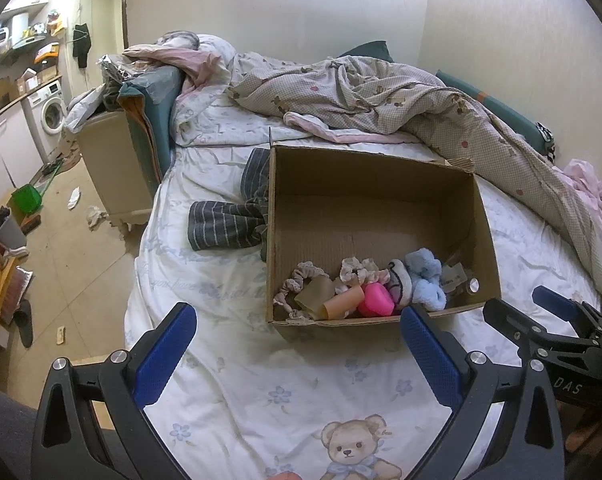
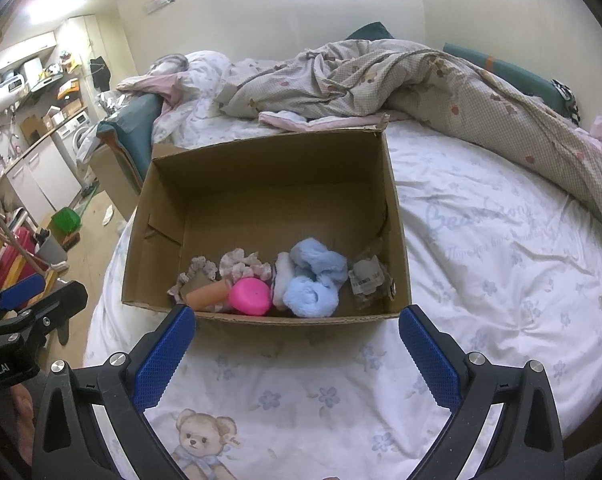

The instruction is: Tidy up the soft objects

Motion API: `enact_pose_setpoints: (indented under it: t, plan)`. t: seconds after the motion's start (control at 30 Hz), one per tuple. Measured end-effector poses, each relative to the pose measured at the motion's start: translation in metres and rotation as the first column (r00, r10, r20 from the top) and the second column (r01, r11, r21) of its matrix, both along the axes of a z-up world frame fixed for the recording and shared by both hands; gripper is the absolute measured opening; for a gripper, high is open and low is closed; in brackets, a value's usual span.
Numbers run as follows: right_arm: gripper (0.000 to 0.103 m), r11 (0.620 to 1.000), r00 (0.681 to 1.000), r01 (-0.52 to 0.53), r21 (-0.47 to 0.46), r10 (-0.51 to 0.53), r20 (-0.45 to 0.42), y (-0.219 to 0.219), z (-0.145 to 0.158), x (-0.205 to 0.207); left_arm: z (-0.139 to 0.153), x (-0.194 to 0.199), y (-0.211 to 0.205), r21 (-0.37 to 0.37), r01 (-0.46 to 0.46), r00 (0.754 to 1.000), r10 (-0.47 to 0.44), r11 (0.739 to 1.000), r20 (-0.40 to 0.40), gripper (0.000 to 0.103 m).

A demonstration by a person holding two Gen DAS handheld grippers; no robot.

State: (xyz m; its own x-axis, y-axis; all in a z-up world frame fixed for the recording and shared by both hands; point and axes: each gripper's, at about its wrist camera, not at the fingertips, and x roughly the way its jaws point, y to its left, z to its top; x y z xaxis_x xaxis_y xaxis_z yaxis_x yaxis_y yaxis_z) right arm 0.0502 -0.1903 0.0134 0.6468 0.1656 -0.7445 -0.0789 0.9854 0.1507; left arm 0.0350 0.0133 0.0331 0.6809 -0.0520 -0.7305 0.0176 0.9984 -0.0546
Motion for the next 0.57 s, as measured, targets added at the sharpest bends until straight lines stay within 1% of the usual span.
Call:
enact_pose_setpoints:
  t: [0.57]
  plan:
    - [0.103,1.000,1.000,-0.001,-0.001,0.001,0.003,0.0010,0.0006,-0.0006,-0.0001,0.0013,-0.0032,-0.019,-0.004,1.000,0.004,1.000,-0.003,0.102]
